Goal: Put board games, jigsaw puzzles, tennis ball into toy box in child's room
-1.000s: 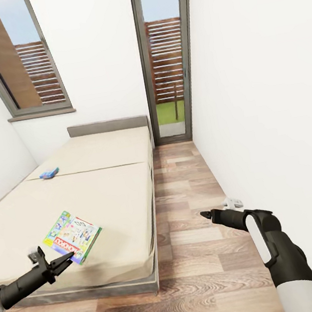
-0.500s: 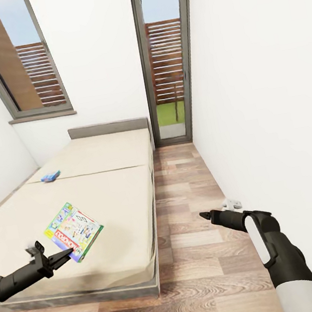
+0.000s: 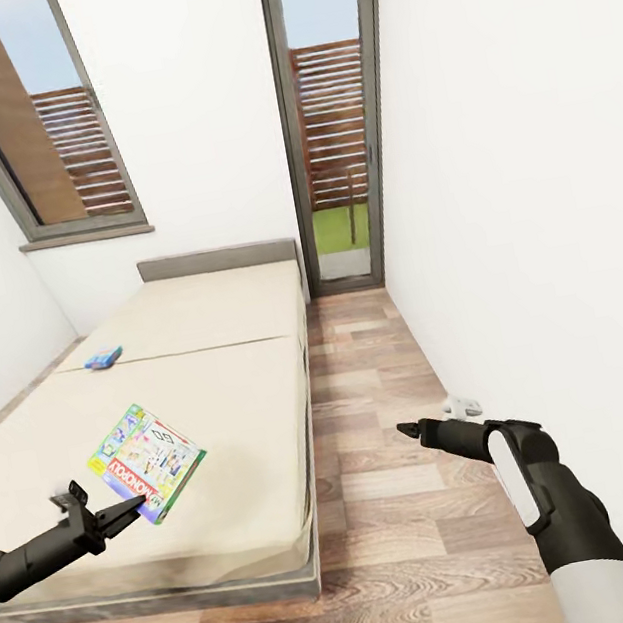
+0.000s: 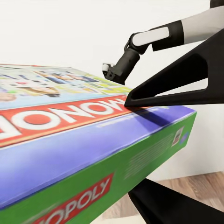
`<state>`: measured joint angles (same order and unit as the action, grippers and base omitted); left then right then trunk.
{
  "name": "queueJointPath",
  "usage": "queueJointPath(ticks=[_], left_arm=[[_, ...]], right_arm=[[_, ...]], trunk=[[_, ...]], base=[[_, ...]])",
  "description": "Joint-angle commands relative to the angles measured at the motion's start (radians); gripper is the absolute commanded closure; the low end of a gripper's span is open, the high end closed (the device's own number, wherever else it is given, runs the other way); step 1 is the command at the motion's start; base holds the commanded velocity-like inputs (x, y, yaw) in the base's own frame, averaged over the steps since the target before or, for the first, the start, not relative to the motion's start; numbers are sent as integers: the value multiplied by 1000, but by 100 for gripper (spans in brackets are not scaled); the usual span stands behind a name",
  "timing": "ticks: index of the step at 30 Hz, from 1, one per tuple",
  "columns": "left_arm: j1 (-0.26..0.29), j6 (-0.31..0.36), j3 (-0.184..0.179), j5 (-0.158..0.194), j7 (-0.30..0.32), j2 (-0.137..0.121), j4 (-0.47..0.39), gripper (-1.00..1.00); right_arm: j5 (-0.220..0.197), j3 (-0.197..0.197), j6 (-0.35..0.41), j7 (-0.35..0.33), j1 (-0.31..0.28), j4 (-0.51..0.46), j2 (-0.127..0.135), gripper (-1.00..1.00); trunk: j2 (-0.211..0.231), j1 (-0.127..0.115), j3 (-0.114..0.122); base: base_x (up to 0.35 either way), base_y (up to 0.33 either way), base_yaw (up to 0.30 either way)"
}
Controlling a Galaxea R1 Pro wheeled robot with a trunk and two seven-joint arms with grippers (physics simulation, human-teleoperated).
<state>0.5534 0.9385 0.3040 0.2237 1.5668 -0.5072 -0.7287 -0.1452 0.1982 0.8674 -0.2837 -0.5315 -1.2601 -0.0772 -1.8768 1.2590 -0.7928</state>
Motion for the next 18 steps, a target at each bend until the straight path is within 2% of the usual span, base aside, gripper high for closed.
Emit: queueJointPath(ticks=[1,6,12,15,18], left_arm=[[0,10,0,-1,4,0,0,100],[0,11,0,-3,4,-1,0,100],[0,11,0,-4,4,0,0,100],[0,11,0,-4,4,0,0,100],[0,11,0,-4,4,-1,0,100]], right_arm=[[-2,3,5,-2,-1,-1,-1,-100],[-2,2,4,-1,-1,0,-1,-100],[-1,2,4,0,-1,0,-1,-100],[-1,3,4,-1,-1,0,-1,-100],[-1,2,4,1,-1,0,-1,-100]], trunk=[[7,-4,2],[42,-23,18],[84,-46,37],[105,-58,46],[126,-69,56]], base=[[0,0,0],[-24,0,40],[-238,0,241],[-89,0,265],[-25,0,109]])
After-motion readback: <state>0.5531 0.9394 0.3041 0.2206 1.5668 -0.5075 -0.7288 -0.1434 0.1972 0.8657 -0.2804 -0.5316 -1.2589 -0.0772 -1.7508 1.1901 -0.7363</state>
